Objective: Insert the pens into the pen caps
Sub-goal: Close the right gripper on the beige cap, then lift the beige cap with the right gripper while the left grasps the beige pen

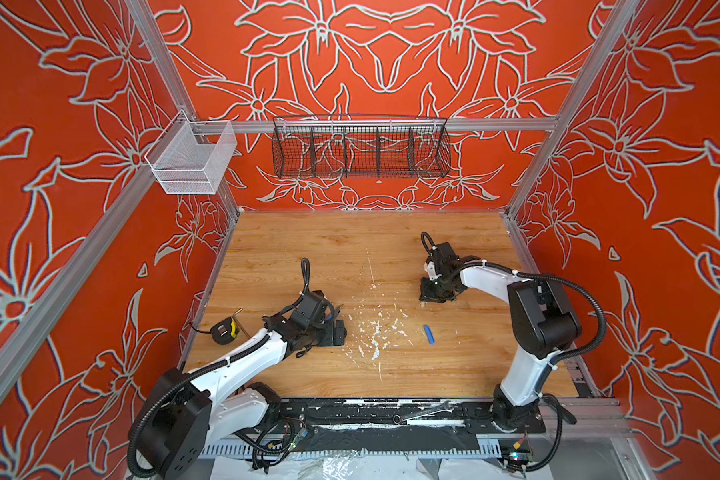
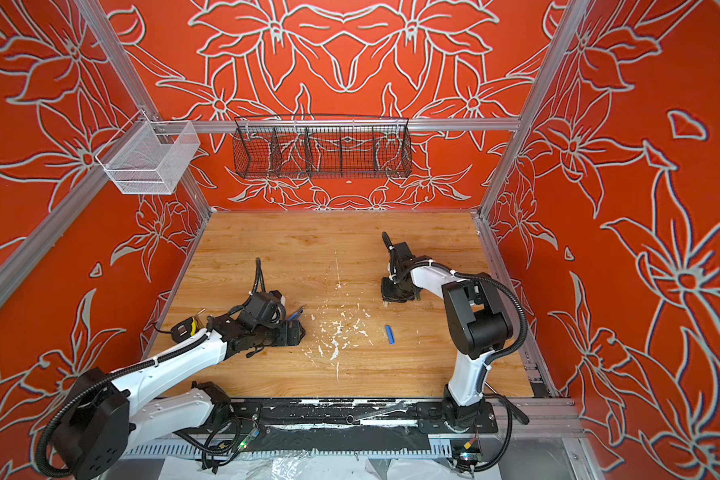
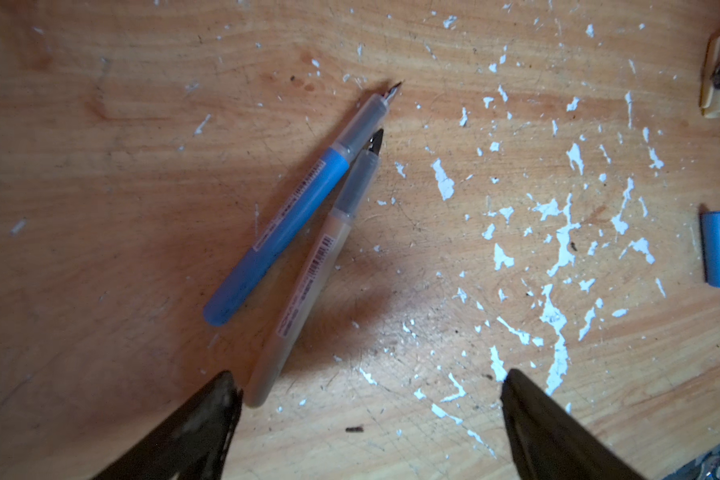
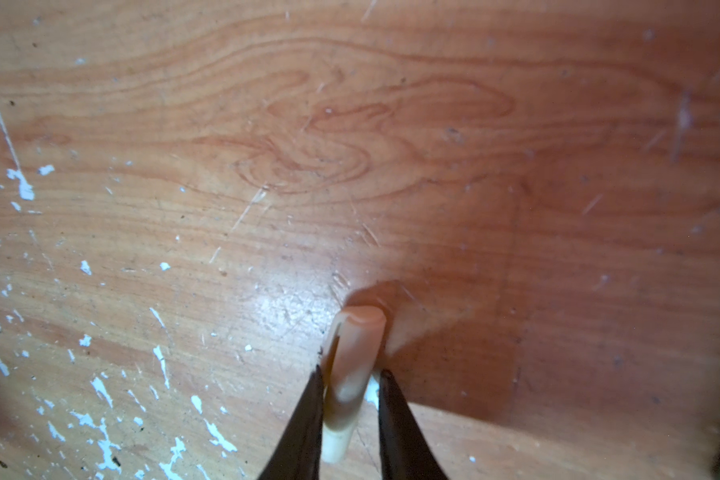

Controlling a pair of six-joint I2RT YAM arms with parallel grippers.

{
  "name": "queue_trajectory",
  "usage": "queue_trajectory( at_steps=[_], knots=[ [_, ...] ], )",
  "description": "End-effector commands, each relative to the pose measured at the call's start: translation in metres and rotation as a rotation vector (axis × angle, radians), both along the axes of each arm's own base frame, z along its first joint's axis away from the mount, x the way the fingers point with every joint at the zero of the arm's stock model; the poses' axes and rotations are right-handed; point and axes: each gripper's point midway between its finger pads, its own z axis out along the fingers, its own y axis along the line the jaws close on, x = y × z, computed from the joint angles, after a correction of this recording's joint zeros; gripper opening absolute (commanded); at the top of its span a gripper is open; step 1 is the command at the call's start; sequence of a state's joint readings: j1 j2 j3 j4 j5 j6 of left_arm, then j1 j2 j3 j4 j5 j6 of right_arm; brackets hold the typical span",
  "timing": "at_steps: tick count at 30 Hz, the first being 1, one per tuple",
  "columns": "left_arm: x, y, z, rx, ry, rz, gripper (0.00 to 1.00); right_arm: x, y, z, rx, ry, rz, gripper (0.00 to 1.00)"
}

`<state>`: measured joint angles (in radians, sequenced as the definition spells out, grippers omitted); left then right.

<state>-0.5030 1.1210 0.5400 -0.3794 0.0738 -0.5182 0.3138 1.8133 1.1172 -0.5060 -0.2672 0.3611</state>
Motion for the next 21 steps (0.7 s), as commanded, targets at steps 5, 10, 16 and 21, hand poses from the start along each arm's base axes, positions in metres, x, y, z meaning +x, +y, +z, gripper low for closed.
queue_trajectory(
  at_steps=[5,10,16,21],
  knots=[
    [-0.003,0.003,-0.004,-0.006,0.008,0.019,0.98,0.001,0.001,0.011,0.023,-0.023,-0.002,0.17],
    [-0.002,0.002,-0.005,-0.011,0.009,0.023,0.98,-0.002,-0.001,0.019,0.020,-0.038,0.001,0.15],
    [0.001,0.000,-0.011,-0.006,0.023,0.019,0.98,-0.006,0.004,0.031,0.064,-0.067,0.008,0.14],
    [0.005,-0.004,-0.017,0.006,0.046,0.000,0.96,-0.012,0.008,0.037,0.106,-0.083,0.012,0.14]
  ],
)
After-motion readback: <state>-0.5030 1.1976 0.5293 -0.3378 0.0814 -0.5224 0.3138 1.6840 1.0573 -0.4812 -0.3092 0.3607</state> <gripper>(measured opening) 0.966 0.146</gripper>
